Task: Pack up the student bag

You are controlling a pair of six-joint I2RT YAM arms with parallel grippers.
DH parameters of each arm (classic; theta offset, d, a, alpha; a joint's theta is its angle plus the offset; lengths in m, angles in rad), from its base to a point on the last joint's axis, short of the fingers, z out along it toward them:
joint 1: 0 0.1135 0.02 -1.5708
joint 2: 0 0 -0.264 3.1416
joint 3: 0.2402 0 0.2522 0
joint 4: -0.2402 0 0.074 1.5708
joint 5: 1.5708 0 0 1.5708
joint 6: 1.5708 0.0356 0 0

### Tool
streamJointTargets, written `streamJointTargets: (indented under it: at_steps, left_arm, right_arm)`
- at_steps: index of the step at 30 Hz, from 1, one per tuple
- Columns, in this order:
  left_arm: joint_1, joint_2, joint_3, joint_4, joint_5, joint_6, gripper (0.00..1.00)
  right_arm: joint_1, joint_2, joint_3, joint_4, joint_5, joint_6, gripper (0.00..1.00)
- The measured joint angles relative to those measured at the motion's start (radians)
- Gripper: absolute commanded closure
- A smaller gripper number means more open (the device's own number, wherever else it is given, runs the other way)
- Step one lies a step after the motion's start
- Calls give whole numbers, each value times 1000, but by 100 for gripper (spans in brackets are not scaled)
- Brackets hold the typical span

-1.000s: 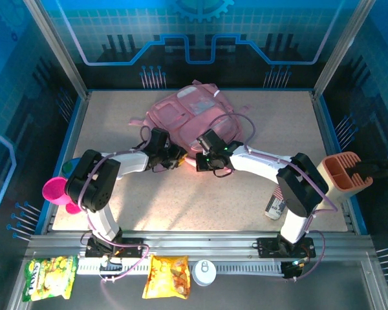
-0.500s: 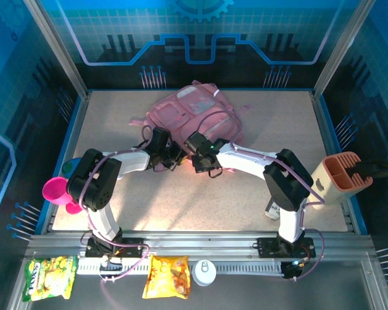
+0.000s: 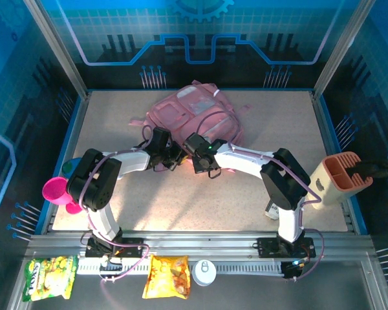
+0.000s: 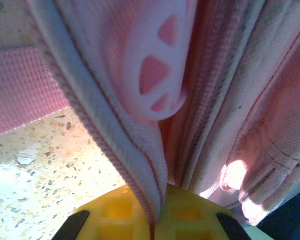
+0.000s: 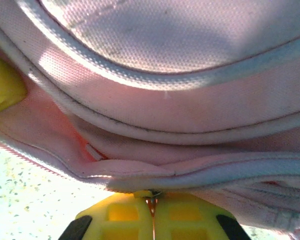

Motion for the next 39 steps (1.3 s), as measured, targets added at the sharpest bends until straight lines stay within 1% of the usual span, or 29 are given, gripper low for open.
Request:
streamJointTargets:
  at_steps: [3, 7, 10, 13, 15, 20, 24, 29, 33, 39]
  left_arm:
    - [5, 0, 3, -2, 8, 6, 100]
    - [23, -6, 5, -2, 37, 13, 100]
    - [34, -24, 9, -6, 52, 25, 100]
    - [45, -39, 9, -13, 57, 34, 100]
    - [54, -40, 9, -21, 60, 39, 100]
    - [65, -38, 19, -53, 68, 72, 100]
    - [71, -8, 84, -122, 82, 128, 99]
    - [108, 83, 229, -272, 86, 248, 95]
    - [144, 122, 320, -366, 77, 336, 90]
    - [215, 121, 337, -402, 35, 403, 72]
  right_arm:
    - [21, -45, -32, -18, 91, 14, 95]
    - [26, -154, -88, -51, 196, 21, 94]
    - [10, -208, -112, -50, 224, 13, 94]
    - [-38, -229, -140, -38, 215, -9, 95]
    - [-84, -231, -158, -27, 187, -29, 95]
    - [-212, -230, -181, 5, 72, -81, 96]
    - [-246, -222, -181, 16, -8, -112, 98]
    - [-239, -211, -196, 45, -112, -122, 100]
    - [-197, -211, -223, 91, -182, -117, 100]
    - [-91, -191, -230, 183, -300, -64, 100]
